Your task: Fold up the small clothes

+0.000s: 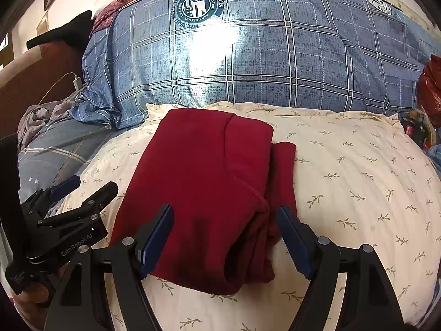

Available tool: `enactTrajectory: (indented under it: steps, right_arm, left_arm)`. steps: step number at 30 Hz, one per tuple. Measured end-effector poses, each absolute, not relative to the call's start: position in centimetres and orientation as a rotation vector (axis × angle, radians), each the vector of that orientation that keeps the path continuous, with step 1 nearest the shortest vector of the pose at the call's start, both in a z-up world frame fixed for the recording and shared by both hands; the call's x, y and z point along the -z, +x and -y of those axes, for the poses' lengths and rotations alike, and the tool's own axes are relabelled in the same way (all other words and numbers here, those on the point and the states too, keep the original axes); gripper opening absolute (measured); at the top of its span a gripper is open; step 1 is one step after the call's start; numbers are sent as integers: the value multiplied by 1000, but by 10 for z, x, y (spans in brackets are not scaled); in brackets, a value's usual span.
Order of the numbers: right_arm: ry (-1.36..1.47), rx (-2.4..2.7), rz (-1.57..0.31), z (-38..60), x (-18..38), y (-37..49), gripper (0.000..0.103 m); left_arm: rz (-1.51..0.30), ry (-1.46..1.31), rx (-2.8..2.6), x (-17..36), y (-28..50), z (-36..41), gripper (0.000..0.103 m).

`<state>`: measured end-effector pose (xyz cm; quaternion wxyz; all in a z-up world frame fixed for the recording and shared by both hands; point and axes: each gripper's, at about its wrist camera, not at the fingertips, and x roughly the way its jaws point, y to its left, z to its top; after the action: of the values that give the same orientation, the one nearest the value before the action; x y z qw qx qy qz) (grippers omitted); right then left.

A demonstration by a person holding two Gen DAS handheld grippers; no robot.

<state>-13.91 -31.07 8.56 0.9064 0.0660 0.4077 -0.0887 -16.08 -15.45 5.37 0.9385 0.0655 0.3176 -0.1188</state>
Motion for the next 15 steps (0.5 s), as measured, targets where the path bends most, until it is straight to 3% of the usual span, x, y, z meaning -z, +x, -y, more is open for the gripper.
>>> enactTrajectory:
  steps: [15]
  right_arm:
    - [136, 171, -860, 308, -81, -137, 78]
  left_arm:
    - [-653, 132, 237, -52, -160, 155, 81]
